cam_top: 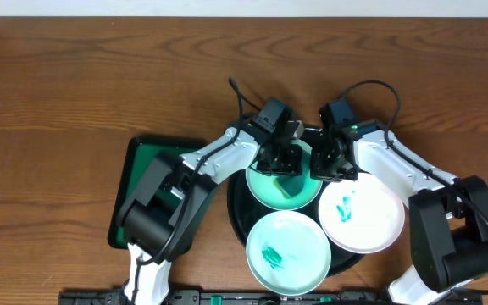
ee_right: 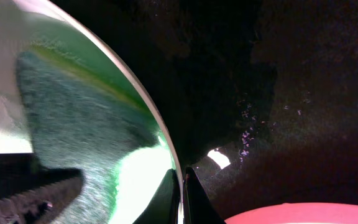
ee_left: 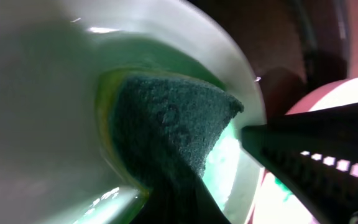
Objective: Clean dirty plates on tray and stack at the side
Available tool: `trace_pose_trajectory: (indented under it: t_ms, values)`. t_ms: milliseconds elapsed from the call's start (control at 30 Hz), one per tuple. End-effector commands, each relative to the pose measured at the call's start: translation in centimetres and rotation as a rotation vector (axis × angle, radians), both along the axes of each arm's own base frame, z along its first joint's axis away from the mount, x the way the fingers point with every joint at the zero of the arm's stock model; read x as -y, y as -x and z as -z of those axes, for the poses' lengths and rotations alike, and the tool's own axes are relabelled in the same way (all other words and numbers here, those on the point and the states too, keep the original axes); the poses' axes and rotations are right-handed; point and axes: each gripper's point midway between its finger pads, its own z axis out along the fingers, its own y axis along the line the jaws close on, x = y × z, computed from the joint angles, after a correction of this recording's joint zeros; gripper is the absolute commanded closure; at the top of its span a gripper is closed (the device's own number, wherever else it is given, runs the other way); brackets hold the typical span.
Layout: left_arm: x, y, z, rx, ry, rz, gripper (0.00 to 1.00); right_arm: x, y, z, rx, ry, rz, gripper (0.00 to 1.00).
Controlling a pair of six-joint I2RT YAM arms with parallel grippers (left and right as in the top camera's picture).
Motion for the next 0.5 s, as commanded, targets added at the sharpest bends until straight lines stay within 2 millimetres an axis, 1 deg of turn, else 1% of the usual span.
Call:
trace_pose_trajectory:
  t_ms: [0, 33, 100, 167, 233, 367, 467]
  values:
    - [3.5, 2.3, -0.8, -0.054, 0.135, 0.125, 0.93, 0.0, -0.1, 0.3, -0.002, -0.006, -0.001, 0.99]
    - [3.9, 2.2, -1.3, -0.052, 0.160, 0.130, 0.93, 0.0, -0.1, 0.3, -0.002, -0.007, -0.001, 0.99]
    - [4.2, 2.0, -1.5, -0.055, 0.171, 0.119, 0.92, 0.0, -0.1, 0.3, -0.002, -0.007, -0.001, 0.99]
    - [4.0, 1.6, -1.4, -0.053, 0.157, 0.097, 0.93, 0.0, 0.0, 0.3, -0.003, -0.006, -0.001, 0.99]
    - [3.2, 0.5, -0.7, -0.047, 0.109, 0.031, 0.93, 0.0, 0.0, 0.3, -0.005, -0.006, -0.001, 0.99]
    - [0.8, -2.1, 0.3, -0.019, 0.026, -0.085, 0.93, 0.1, 0.2, 0.3, -0.014, -0.002, -0.001, 0.99]
    - [-2.5, -4.3, 1.5, -0.007, -0.076, -0.195, 0.93, 0.1, 0.4, 0.3, -0.020, 0.000, -0.001, 0.99]
